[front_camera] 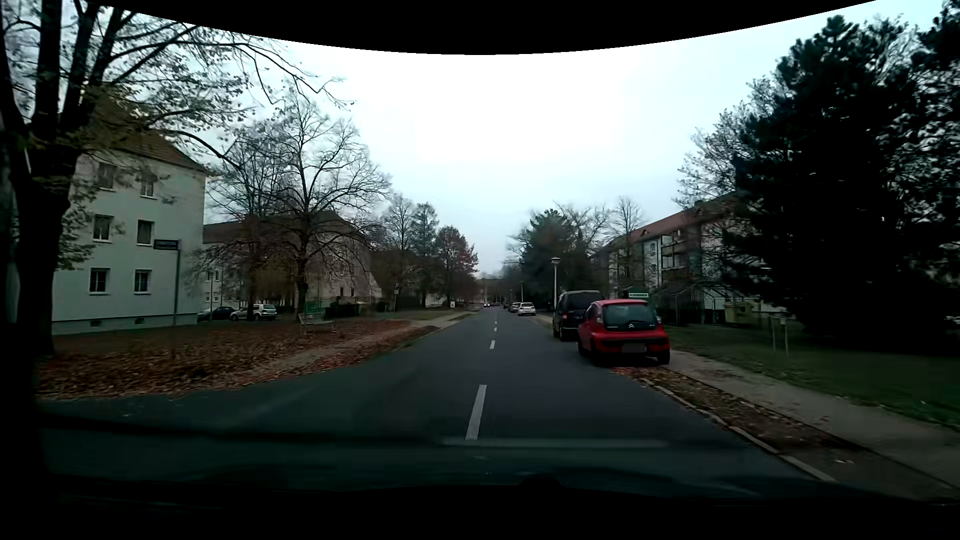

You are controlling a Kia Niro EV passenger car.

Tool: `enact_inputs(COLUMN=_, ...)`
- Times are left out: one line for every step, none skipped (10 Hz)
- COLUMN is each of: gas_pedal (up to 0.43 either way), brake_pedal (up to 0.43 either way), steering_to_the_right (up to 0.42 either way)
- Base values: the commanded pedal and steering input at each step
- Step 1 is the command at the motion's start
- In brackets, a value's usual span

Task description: Follow the waypoints while adhering to traffic rules and regulations

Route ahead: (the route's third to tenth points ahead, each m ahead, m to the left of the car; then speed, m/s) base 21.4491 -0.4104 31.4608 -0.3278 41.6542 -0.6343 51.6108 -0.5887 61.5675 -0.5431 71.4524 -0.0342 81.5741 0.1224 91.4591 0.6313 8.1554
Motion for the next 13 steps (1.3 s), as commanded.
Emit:
enact_inputs(gas_pedal=0.13, brake_pedal=0.0, steering_to_the_right=-0.001)
enact_inputs(gas_pedal=0.13, brake_pedal=0.0, steering_to_the_right=-0.002)
enact_inputs(gas_pedal=0.13, brake_pedal=0.0, steering_to_the_right=-0.003)
enact_inputs(gas_pedal=0.13, brake_pedal=0.0, steering_to_the_right=-0.003)
enact_inputs(gas_pedal=0.13, brake_pedal=0.0, steering_to_the_right=-0.005)
enact_inputs(gas_pedal=0.13, brake_pedal=0.0, steering_to_the_right=-0.006)
enact_inputs(gas_pedal=0.13, brake_pedal=0.0, steering_to_the_right=-0.007)
enact_inputs(gas_pedal=0.13, brake_pedal=0.0, steering_to_the_right=-0.007)
enact_inputs(gas_pedal=0.13, brake_pedal=0.0, steering_to_the_right=-0.007)
enact_inputs(gas_pedal=0.13, brake_pedal=0.0, steering_to_the_right=-0.007)
enact_inputs(gas_pedal=0.13, brake_pedal=0.0, steering_to_the_right=-0.007)
enact_inputs(gas_pedal=0.13, brake_pedal=0.0, steering_to_the_right=-0.007)
enact_inputs(gas_pedal=0.13, brake_pedal=0.0, steering_to_the_right=-0.006)
